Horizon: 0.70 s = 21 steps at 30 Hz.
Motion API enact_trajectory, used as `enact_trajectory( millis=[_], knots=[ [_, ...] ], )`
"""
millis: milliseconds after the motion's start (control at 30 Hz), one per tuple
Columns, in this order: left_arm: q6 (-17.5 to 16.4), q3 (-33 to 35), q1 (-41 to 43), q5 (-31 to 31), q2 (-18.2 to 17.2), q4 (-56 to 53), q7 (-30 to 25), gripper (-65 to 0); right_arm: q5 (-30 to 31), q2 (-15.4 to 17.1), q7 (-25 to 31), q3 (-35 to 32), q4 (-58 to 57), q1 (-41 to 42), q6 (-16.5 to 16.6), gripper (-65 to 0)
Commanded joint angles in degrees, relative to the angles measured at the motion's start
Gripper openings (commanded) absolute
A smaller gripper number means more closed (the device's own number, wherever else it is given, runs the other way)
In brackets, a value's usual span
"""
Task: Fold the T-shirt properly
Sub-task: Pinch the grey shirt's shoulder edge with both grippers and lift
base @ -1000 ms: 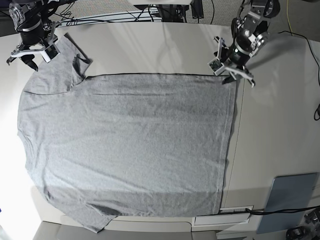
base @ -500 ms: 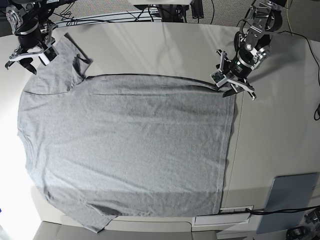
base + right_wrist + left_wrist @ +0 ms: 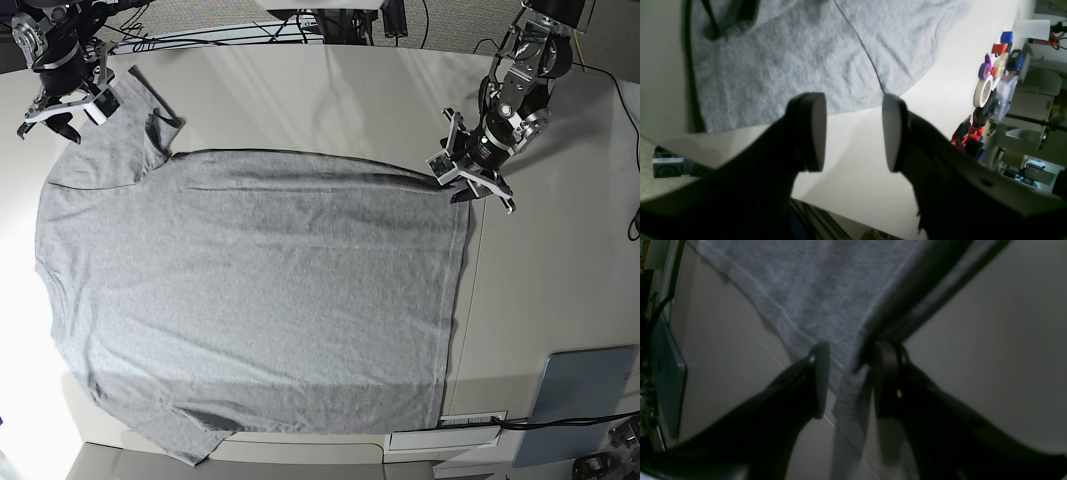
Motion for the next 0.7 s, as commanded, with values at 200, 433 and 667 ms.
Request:
enact_trajectory(
  millis=[200, 433, 667],
  knots=[
    [-5.0, 0.0, 1.0, 1.9, -0.7, -1.2, 5.2, -65.0, -0.5, 1.3, -0.1, 0.5, 0.9, 4.5, 2.6, -38.0],
    [-4.9, 0.0, 2.1, -0.6, -0.3, -1.2, 5.2, -65.0, -0.5, 10.0, -0.5, 0.4, -1.7, 4.4, 12.5, -38.0],
    [-4.8, 0.0, 2.2, -0.7, 1.8, -1.2, 5.1, -65.0, -0.5, 17.0, 2.2, 0.3, -12.8, 4.4, 12.6, -38.0]
  ],
)
